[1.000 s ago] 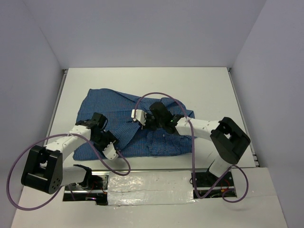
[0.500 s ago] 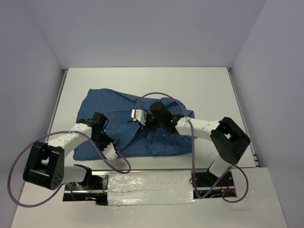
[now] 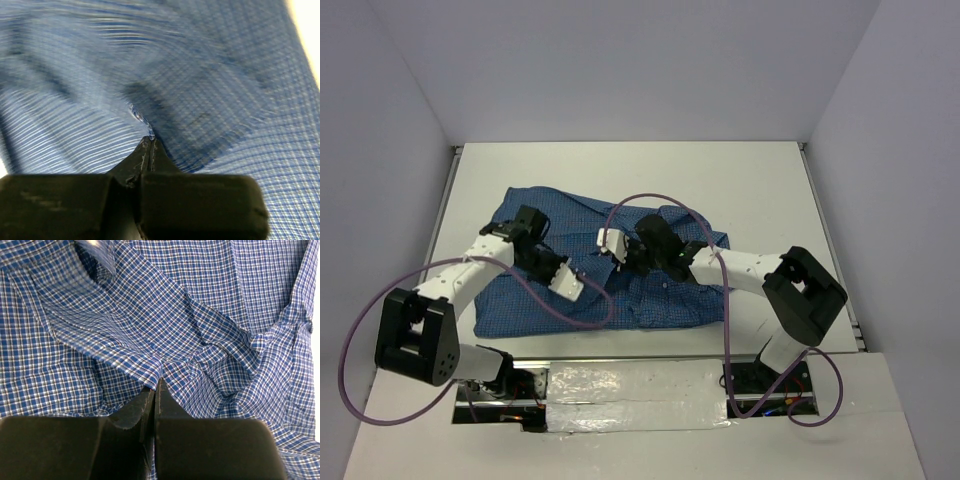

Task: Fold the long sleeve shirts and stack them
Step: Fold the shirt

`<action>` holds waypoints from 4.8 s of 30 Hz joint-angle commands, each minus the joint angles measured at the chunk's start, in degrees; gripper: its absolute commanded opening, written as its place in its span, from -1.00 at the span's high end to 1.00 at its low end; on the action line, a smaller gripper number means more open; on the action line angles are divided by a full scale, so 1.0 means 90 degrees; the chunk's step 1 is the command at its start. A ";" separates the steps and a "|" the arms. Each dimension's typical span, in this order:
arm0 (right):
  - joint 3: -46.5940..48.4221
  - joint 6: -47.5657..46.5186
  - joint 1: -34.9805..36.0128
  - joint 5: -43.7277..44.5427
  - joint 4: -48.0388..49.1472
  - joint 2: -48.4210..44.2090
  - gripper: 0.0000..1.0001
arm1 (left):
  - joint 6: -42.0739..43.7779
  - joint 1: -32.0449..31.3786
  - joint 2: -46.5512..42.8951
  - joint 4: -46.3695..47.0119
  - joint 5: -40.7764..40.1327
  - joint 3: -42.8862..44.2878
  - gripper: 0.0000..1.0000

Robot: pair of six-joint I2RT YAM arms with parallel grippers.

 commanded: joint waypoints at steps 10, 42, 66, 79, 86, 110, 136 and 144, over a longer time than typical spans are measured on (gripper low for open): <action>0.0904 0.1821 -0.1364 0.0026 0.0663 -0.0142 1.00 | -0.4743 0.0207 0.1593 0.0950 0.1435 0.3411 1.00; 0.5515 0.4156 -0.2683 0.0944 0.2343 0.3226 0.90 | -0.9151 0.0188 0.4260 0.4477 -0.0235 0.8551 1.00; 0.2871 0.4351 -0.3220 0.0331 0.1532 0.0926 -0.99 | -0.9736 -0.0427 0.4543 0.3755 0.0137 0.7407 1.00; 0.0584 1.0590 -0.3035 -0.1000 0.2558 0.0307 -0.78 | -1.0509 -0.0632 0.4437 0.2681 -0.0254 0.7409 1.00; 0.0886 1.1284 -0.2938 -0.0676 0.2391 0.0873 -0.75 | -1.0732 -0.0710 0.4192 0.2768 -0.0323 0.6823 1.00; 0.1717 1.2818 -0.2761 -0.0501 0.2225 0.2826 -0.50 | -1.1055 -0.0740 0.4085 0.2739 -0.0430 0.6764 1.00; 0.2078 1.1580 -0.3015 -0.1721 0.2258 0.2896 1.00 | -0.5827 -0.0652 0.3880 0.0466 0.1132 0.6491 0.26; 0.1922 1.0699 -0.3074 -0.1995 0.1757 0.2456 1.00 | -0.0739 -0.0476 0.2193 0.0599 0.1143 0.4123 -0.03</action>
